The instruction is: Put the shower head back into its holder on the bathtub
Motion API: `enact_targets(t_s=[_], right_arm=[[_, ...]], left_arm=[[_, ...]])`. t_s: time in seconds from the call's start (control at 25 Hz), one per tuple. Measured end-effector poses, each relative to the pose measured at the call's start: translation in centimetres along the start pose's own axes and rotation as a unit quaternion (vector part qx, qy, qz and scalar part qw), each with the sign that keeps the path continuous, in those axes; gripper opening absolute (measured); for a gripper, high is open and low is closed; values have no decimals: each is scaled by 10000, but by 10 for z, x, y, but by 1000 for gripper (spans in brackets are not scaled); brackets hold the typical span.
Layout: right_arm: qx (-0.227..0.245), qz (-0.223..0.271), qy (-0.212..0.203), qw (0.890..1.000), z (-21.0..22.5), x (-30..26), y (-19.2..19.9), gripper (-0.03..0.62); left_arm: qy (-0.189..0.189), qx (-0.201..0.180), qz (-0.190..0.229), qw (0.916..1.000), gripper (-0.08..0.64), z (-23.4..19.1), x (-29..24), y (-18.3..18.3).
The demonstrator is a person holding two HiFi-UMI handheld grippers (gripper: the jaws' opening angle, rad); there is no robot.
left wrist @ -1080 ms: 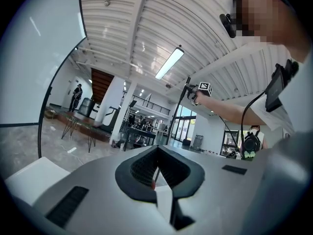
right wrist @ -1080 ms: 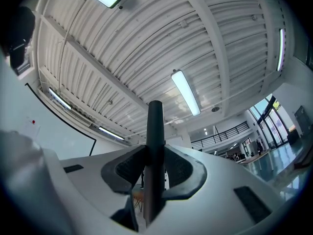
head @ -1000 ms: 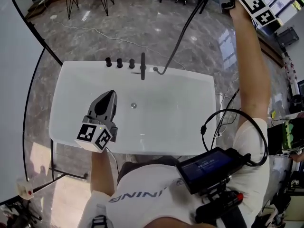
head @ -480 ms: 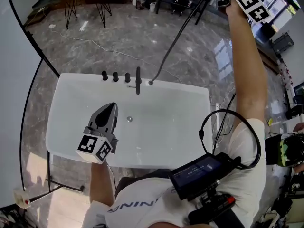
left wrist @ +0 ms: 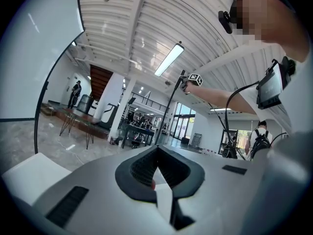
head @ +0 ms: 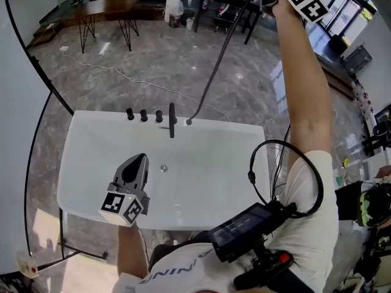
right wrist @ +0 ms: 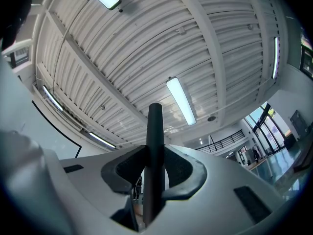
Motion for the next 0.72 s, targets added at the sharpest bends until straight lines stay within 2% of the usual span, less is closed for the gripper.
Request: enact_targets(t_s=[0.24, 0.44, 0.72], right_arm=[[-242, -589, -65, 9979, -5, 39, 75, 123], [-500, -736, -20, 9960, 0, 75, 109, 123], [-523, -1302, -434, 9892, -15, 125, 157, 121]], left_arm=[[-139, 32, -75, 9999, 14, 5, 14, 13], [-192, 18, -94, 9998, 14, 6, 20, 17], [-90, 16, -65, 9999, 14, 9, 8, 18]])
Point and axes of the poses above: the fingertips, and each gripper's own axes: x backward along the fingers, z to its right, y out of its underside, the point moved 2 cm from there along x, backward along the fingers, and after that the axes turned 9 degrees about z, right-handed, at the moved point
